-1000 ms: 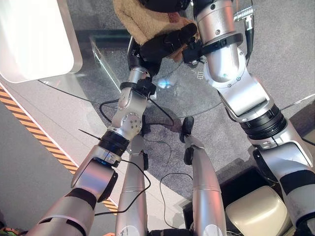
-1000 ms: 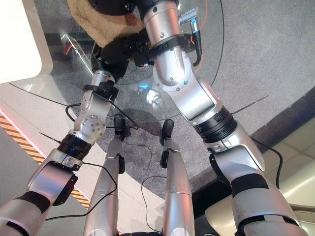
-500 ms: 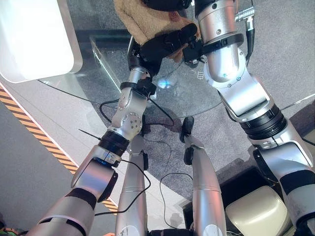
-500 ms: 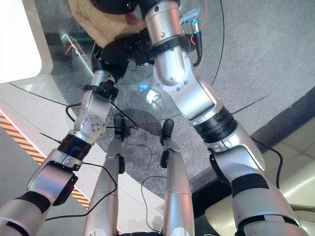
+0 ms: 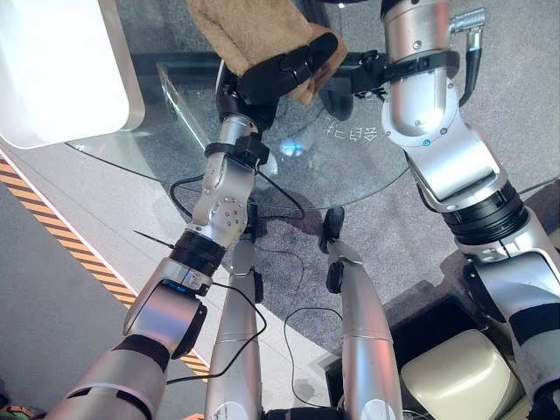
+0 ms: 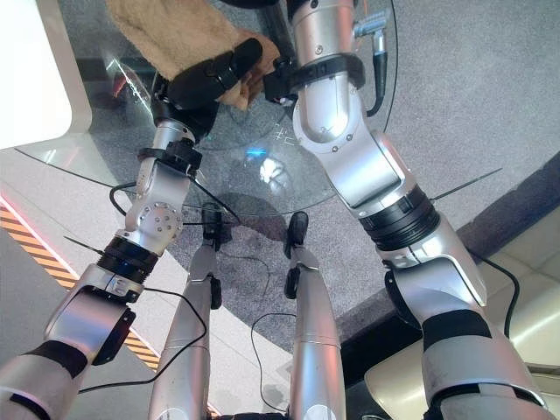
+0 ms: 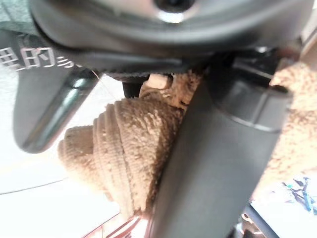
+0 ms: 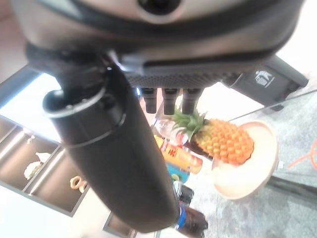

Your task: Wipe the table with a cloth and put it in the basket.

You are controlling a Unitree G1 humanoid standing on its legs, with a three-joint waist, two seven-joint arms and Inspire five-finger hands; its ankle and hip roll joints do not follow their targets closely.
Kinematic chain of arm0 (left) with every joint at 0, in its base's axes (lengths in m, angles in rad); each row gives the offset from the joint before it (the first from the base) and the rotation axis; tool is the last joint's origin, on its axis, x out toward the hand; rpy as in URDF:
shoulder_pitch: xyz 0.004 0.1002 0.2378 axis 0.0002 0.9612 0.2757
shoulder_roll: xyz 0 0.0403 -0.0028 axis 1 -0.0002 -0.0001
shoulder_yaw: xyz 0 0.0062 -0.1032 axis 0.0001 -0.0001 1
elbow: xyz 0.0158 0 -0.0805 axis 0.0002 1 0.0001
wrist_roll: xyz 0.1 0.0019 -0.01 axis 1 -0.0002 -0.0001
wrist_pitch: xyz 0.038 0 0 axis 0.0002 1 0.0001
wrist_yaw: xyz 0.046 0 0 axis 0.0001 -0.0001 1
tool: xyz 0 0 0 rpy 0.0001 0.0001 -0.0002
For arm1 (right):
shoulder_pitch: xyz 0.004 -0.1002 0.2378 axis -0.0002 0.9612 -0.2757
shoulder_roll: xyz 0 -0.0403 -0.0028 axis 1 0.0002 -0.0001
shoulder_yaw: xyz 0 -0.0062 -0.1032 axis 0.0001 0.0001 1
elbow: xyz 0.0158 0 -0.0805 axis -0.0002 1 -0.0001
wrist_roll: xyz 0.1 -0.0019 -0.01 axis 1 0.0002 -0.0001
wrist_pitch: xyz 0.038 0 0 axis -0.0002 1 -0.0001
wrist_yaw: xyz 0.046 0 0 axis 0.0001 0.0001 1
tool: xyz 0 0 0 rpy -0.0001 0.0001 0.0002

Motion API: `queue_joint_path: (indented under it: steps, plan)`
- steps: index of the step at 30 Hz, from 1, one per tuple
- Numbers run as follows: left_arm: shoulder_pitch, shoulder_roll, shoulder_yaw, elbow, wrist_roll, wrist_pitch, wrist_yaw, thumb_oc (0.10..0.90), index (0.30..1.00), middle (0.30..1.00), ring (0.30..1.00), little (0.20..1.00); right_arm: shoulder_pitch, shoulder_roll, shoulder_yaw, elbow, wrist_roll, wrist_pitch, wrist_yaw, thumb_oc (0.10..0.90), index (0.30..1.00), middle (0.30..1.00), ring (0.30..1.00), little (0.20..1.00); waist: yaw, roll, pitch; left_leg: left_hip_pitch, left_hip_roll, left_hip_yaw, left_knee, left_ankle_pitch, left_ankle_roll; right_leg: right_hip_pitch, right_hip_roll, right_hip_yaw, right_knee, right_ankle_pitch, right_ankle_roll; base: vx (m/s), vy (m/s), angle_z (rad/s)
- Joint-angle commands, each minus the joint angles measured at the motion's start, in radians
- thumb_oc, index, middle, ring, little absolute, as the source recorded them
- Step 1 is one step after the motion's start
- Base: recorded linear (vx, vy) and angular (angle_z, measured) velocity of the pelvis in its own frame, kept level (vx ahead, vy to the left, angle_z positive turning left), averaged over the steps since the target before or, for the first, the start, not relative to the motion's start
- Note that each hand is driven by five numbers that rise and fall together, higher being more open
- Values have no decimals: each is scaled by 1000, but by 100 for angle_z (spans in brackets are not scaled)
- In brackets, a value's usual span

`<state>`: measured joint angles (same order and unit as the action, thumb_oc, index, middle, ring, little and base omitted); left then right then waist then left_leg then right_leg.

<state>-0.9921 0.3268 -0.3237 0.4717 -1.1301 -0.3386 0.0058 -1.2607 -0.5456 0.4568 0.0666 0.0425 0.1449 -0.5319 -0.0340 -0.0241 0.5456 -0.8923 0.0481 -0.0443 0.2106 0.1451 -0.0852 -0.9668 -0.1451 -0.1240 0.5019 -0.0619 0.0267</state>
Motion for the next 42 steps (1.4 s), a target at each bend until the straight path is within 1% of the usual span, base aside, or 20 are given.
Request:
queue_joint_path:
  steps: [1, 8, 13, 17, 23, 29, 33, 37, 40, 42]
  plan:
    - [-144, 11, 43, -90, -11, -140, -119, 100, 300, 300, 300, 200, -83, -34, -104, -76, -1, -74, -76, 800, 900, 900, 900, 900, 14, -23, -26, -2, 32, 18, 118, -95, 15, 85, -23, 40, -171, 116, 78, 0, 0, 0]
    - [-150, 40, 69, -76, -24, -168, -125, 100, 300, 300, 300, 200, -52, -61, -136, -43, 32, -52, -98, 800, 900, 900, 900, 900, 9, -24, -26, -2, 36, 20, 122, -100, 12, 84, -21, 43, -166, 111, 78, 0, 0, 0]
    - [-151, 65, 87, -67, -38, -201, -132, 100, 300, 300, 300, 200, -13, -87, -163, 4, 74, -59, -123, 800, 900, 900, 900, 900, 6, -23, -26, -3, 37, 20, 121, -103, 11, 82, -21, 43, -166, 107, 79, 0, 0, 0]
    - [-155, 96, 113, -57, -65, -240, -141, 100, 300, 300, 300, 200, 21, -108, -185, 64, 95, -62, -133, 800, 900, 900, 900, 900, 4, -17, -26, -7, 39, 20, 122, -108, 9, 74, -20, 46, -160, 102, 80, 0, 0, 0]
    - [-142, 122, 135, -51, -81, -266, -160, 100, 300, 300, 300, 200, 79, -131, -214, 128, 108, -87, -154, 800, 900, 900, 900, 900, 2, -8, -26, -10, 40, 23, 119, -110, 7, 68, -22, 47, -155, 97, 81, 0, 0, 0]
    - [-131, 161, 163, -41, -115, -292, -184, 100, 300, 300, 300, 200, 141, -160, -254, 206, 151, -120, -178, 800, 900, 900, 900, 900, -1, 0, -26, -17, 43, 25, 118, -118, 6, 58, -21, 48, -151, 88, 80, 0, 0, 0]
    - [-136, 190, 175, -22, -135, -306, -188, 100, 300, 300, 300, 200, 156, -177, -265, 277, 180, -140, -183, 800, 900, 900, 900, 900, -2, 4, -26, -23, 45, 23, 118, -123, 4, 50, -20, 51, -147, 82, 80, 0, 0, 0]
    - [-152, 226, 181, 11, -162, -328, -187, 100, 300, 300, 300, 200, 161, -194, -261, 368, 218, -166, -191, 800, 900, 900, 900, 900, -2, 8, -26, -31, 48, 24, 122, -128, 1, 42, -18, 52, -143, 77, 78, -1, 8, -2]
    - [-151, 256, 192, 32, -177, -345, -186, 100, 300, 300, 300, 200, 190, -209, -273, 449, 252, -209, -191, 800, 900, 900, 900, 900, -2, 11, -26, -35, 49, 23, 124, -132, 0, 39, -16, 52, -140, 71, 76, 0, 0, 0]
    - [-150, 269, 198, 40, -170, -356, -166, 100, 300, 300, 300, 200, 203, -216, -277, 490, 268, -222, -189, 800, 900, 900, 900, 900, -2, 13, -26, -35, 49, 23, 124, -134, 0, 38, -14, 52, -138, 69, 74, 0, 0, 0]
